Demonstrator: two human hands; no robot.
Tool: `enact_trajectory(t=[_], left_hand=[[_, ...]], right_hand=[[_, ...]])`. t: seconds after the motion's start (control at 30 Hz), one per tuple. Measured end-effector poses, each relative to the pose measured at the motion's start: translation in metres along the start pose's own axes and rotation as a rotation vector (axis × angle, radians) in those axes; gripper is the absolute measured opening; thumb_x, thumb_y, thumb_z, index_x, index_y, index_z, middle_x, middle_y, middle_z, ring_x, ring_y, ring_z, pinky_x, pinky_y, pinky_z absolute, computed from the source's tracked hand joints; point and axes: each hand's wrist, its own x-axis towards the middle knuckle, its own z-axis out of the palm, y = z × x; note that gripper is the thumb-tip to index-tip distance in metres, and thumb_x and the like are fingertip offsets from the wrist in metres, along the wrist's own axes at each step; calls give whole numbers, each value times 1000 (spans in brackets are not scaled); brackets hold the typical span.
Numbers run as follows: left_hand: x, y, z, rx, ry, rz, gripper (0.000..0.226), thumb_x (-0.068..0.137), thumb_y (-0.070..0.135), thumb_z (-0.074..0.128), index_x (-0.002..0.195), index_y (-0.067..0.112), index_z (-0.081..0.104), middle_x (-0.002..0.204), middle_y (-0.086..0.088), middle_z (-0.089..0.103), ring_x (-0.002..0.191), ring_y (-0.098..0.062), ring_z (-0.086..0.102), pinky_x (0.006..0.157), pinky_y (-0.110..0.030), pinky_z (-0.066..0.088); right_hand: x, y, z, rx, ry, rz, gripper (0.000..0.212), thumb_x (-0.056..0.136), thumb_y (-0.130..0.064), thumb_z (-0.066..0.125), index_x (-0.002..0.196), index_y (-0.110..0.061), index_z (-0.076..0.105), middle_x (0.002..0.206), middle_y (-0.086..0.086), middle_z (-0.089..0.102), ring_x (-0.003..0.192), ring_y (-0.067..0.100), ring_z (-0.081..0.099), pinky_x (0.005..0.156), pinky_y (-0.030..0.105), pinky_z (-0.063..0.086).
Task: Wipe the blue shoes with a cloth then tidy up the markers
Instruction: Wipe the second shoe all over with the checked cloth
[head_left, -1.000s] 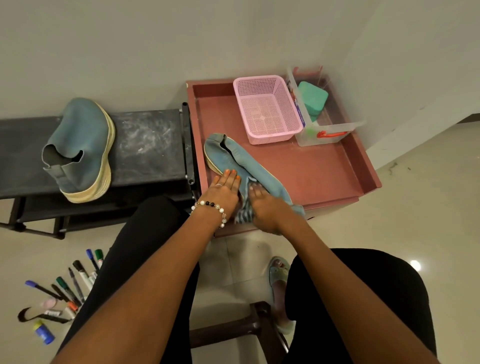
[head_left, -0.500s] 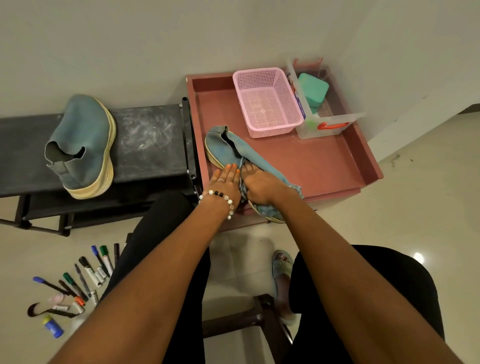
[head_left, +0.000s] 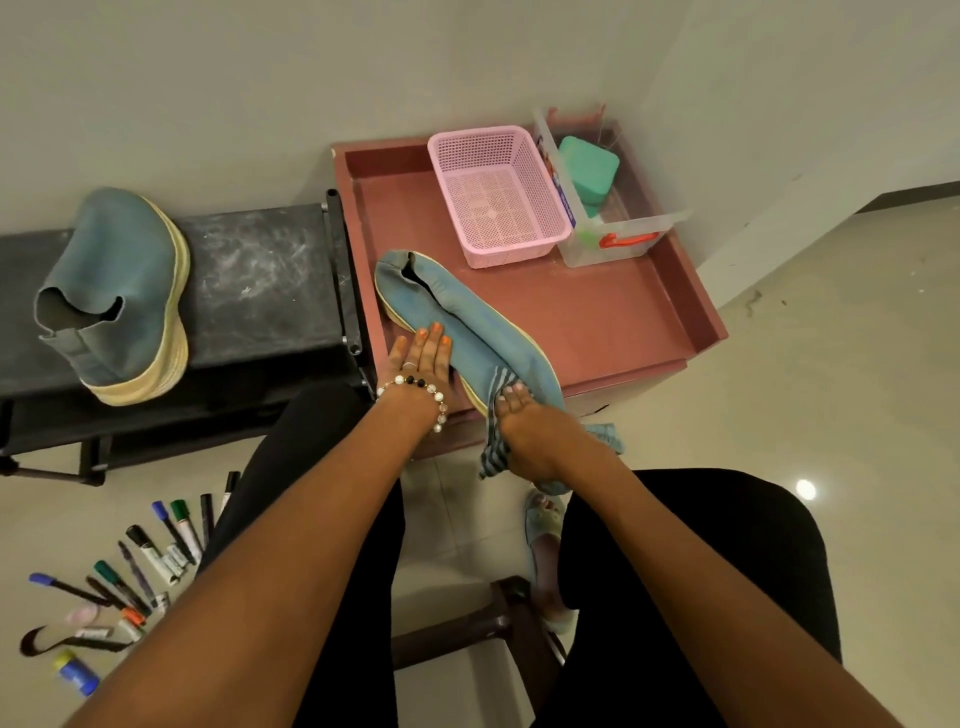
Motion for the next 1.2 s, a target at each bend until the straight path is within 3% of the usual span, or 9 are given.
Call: enact_trajectory(t=[0.23, 0.5, 0.67, 0.83, 0.93, 1.1, 1.2], left_hand=[[2, -5, 0, 25, -9, 34, 80, 96, 14, 39, 145, -2, -22, 152, -18, -30, 144, -30, -20, 116, -46, -10], [5, -15, 1, 122, -25, 98, 85, 93, 15, 48, 145, -7, -16, 150, -25, -28, 144, -34, -18, 113, -55, -9], [1, -12, 1, 113, -20, 83, 79, 96, 16, 41, 146, -4, -18, 151, -21, -29, 144, -31, -20, 113, -53, -12], [0, -7, 5, 13, 26, 35, 71, 98, 14, 30, 146, 0, -20, 154, -14, -28, 144, -26, -20, 115, -52, -13], [2, -5, 11, 29, 67, 17, 75, 95, 11, 33, 145, -1, -21, 153, -16, -29, 144, -28, -20, 114, -54, -14], [3, 0, 19, 0, 119, -12, 87, 92, 18, 45, 144, -1, -22, 153, -17, -29, 144, -30, -19, 111, -56, -15], [4, 0, 21, 18, 153, -13, 88, 92, 20, 46, 144, -2, -22, 153, -17, -28, 144, -30, -18, 110, -55, -16]], right_hand=[[49, -4, -12, 120, 71, -79, 78, 91, -12, 44, 146, 7, -7, 154, 26, -11, 144, 35, -12, 119, 41, -3], [88, 5, -36, 187, 191, -168, 75, 86, -2, 43, 150, 0, 3, 157, 18, -4, 147, 22, -4, 118, 25, 2], [79, 0, -29, 157, 204, -133, 76, 89, -6, 43, 149, 0, -3, 158, 17, -7, 147, 21, -6, 118, 25, -1], [38, 11, -15, 147, 53, -139, 70, 93, -3, 39, 149, -1, -2, 157, 17, -10, 146, 24, -9, 116, 27, -3], [2, 22, 4, 159, 20, -133, 72, 88, 0, 42, 150, -2, 4, 158, 16, -4, 147, 23, -3, 117, 27, 2], [-17, 16, 18, 135, 111, -67, 70, 86, -7, 48, 148, -1, 16, 156, 16, 15, 145, 26, 15, 117, 35, 18], [-6, 7, 20, 71, 108, -55, 73, 87, -7, 47, 148, 5, 7, 156, 22, 8, 145, 32, 6, 119, 36, 11]])
